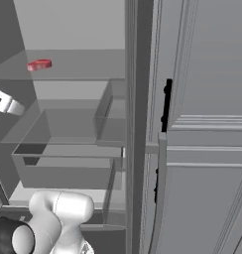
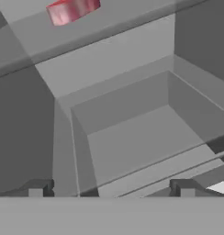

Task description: Place one cucumber and one steak in each tupperware on the nearby counter, to pack two identical lunches.

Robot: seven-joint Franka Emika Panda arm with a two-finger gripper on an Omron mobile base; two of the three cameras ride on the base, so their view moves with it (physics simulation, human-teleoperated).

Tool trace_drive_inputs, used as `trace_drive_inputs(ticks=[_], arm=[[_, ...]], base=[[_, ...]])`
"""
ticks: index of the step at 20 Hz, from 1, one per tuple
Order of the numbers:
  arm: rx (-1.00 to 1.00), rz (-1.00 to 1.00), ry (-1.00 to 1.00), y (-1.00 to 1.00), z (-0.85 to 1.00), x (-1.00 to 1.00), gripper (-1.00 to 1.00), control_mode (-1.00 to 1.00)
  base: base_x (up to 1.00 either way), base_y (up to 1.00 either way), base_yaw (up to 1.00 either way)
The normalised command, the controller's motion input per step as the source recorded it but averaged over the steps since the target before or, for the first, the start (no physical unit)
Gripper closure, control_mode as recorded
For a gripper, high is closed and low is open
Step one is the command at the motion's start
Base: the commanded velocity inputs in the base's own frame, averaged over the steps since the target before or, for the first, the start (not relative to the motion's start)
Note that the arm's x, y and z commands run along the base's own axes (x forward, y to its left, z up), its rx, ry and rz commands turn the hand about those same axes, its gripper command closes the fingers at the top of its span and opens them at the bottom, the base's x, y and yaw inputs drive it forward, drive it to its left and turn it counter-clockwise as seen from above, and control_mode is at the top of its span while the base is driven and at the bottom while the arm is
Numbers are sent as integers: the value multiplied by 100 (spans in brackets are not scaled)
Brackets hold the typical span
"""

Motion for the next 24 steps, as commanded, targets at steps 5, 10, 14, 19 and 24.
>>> trace_drive_inputs(ticks=[5,10,14,19,24], arm=[[4,0,-22,-23,100,7,-100,-100],[4,0,-1,-5,100,7,-100,-100],[-7,14,12,0,74,-10,-100,-100],[-7,2,-8,0,-6,9,-100,-100],[-13,7,0,-3,-17,83,-100,-100]], base=[[0,0,0],[0,0,0],[0,0,0],[0,0,0],[0,0,0]])
